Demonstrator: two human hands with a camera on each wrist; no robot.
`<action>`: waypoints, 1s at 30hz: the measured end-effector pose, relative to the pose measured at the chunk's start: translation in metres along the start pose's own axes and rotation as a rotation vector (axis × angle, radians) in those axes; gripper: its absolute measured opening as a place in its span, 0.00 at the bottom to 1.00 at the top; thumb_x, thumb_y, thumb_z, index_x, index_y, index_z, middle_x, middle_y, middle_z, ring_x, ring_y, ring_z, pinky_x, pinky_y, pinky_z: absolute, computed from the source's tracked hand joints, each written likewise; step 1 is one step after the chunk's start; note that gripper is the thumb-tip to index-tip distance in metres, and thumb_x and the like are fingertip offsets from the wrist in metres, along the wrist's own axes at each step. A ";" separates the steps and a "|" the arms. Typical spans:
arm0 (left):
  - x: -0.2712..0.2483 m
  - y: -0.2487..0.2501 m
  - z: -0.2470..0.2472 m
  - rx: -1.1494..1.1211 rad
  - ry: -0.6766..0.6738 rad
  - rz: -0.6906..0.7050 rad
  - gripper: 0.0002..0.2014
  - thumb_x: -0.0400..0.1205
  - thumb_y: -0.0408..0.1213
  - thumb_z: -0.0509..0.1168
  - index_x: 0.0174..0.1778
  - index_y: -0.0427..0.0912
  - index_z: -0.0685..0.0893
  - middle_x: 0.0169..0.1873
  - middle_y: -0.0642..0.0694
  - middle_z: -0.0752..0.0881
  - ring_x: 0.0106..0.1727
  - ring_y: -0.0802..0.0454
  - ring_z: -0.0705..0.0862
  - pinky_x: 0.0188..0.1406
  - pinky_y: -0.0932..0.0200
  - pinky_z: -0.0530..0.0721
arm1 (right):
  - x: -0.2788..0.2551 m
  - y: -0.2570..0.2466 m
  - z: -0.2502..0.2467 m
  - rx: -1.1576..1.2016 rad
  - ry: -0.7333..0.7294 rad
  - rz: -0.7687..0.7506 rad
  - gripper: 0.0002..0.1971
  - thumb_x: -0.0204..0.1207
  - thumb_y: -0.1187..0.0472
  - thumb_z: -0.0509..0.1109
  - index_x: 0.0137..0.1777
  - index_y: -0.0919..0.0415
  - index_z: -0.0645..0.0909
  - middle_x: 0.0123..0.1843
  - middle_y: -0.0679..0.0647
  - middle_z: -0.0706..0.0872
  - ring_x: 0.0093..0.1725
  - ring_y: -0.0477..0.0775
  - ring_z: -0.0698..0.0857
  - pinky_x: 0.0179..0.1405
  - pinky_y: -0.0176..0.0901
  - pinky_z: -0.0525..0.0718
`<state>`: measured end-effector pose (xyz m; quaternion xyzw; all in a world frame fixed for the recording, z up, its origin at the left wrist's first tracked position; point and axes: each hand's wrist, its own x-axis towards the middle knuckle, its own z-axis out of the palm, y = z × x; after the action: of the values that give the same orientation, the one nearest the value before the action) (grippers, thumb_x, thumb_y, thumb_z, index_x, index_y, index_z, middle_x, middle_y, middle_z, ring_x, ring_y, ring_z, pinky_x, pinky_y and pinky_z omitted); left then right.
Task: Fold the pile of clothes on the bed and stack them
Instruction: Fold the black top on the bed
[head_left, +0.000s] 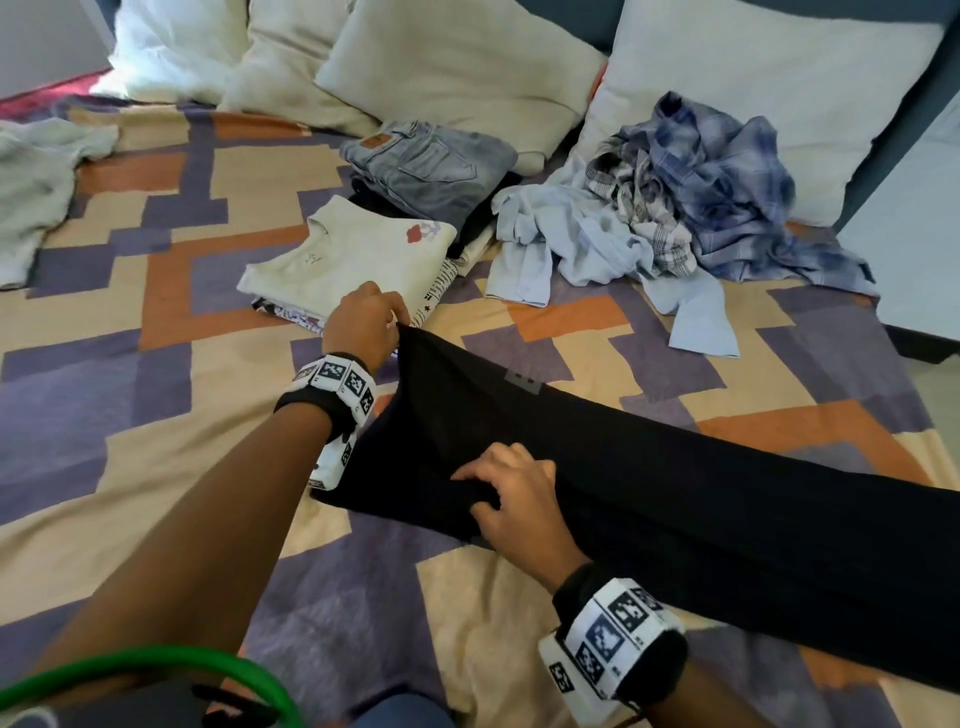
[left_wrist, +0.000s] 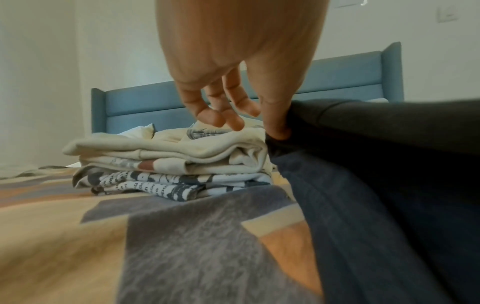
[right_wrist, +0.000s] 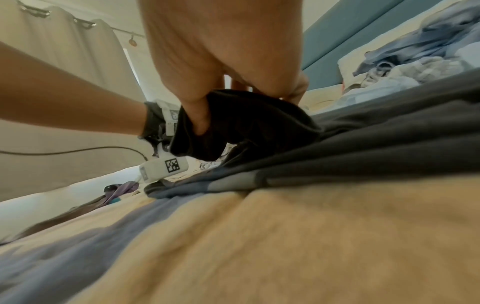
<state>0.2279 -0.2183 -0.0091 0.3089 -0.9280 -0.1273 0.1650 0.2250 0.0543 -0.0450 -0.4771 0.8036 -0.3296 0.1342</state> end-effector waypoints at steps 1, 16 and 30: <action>-0.002 0.001 0.001 0.049 0.016 0.051 0.08 0.77 0.27 0.69 0.47 0.43 0.88 0.49 0.38 0.80 0.51 0.37 0.79 0.48 0.45 0.82 | -0.001 -0.003 0.003 -0.009 -0.004 -0.026 0.20 0.65 0.56 0.61 0.54 0.48 0.87 0.51 0.42 0.79 0.57 0.48 0.74 0.52 0.49 0.63; -0.006 -0.005 0.000 0.239 -0.102 0.159 0.16 0.80 0.30 0.62 0.55 0.53 0.89 0.49 0.42 0.87 0.57 0.39 0.79 0.55 0.45 0.73 | -0.002 -0.001 0.008 0.737 0.256 0.159 0.12 0.85 0.51 0.65 0.55 0.57 0.87 0.51 0.52 0.91 0.55 0.51 0.89 0.60 0.53 0.86; -0.037 -0.015 0.005 0.420 -0.198 0.709 0.38 0.71 0.20 0.64 0.77 0.51 0.74 0.80 0.48 0.69 0.71 0.36 0.76 0.53 0.38 0.82 | 0.001 0.005 0.018 0.476 0.120 0.177 0.30 0.74 0.27 0.63 0.62 0.50 0.83 0.56 0.46 0.88 0.62 0.53 0.84 0.65 0.56 0.82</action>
<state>0.2618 -0.2065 -0.0273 -0.0165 -0.9940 0.1000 0.0422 0.2305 0.0474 -0.0621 -0.3398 0.7485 -0.5240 0.2231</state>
